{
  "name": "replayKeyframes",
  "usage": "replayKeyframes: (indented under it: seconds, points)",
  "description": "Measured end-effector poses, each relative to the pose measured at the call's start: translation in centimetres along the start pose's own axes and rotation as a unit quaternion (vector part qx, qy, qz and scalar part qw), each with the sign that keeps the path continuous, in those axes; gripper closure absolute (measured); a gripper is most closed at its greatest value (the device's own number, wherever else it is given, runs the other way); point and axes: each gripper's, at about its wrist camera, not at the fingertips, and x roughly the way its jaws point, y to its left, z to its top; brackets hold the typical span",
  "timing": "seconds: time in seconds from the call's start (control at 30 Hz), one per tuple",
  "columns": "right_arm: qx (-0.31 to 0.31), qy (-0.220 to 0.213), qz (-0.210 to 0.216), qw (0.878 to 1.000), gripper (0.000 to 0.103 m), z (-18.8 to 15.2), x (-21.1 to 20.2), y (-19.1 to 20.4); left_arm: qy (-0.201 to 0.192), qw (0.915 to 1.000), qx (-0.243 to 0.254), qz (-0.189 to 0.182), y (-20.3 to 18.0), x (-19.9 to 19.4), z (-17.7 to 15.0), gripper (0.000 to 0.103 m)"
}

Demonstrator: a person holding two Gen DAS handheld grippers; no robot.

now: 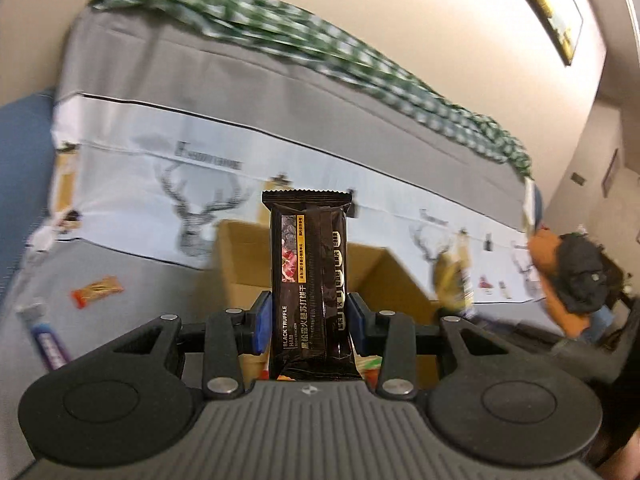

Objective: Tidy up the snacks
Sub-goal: 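Lift and carry the chocolate bar and yellow bar over the cardboard box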

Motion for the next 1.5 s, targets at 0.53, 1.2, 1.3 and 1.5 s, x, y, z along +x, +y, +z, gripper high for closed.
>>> replayKeyframes:
  seconds: [0.53,1.2,1.3,1.5]
  points:
    - [0.009,0.016,-0.04,0.999,0.078,-0.7,1.3,-2.1,0.013,0.9967,0.07,-0.04,-4.5,5.3,-2.5,0.06]
    - [-0.001,0.026,-0.042,0.999,0.078,-0.8,2.8,-0.4,0.032,0.9975,0.029,-0.055,-3.2,6.3,-1.7,0.06]
    - [-0.003,0.027,-0.043,0.999,0.078,-0.8,2.8,-0.6,0.031,0.9976,0.031,-0.054,-3.2,6.2,-1.7,0.06]
    - [-0.002,0.026,-0.043,0.999,0.078,-0.8,2.7,-0.5,0.031,0.9975,0.033,-0.055,-3.2,6.2,-1.8,0.06]
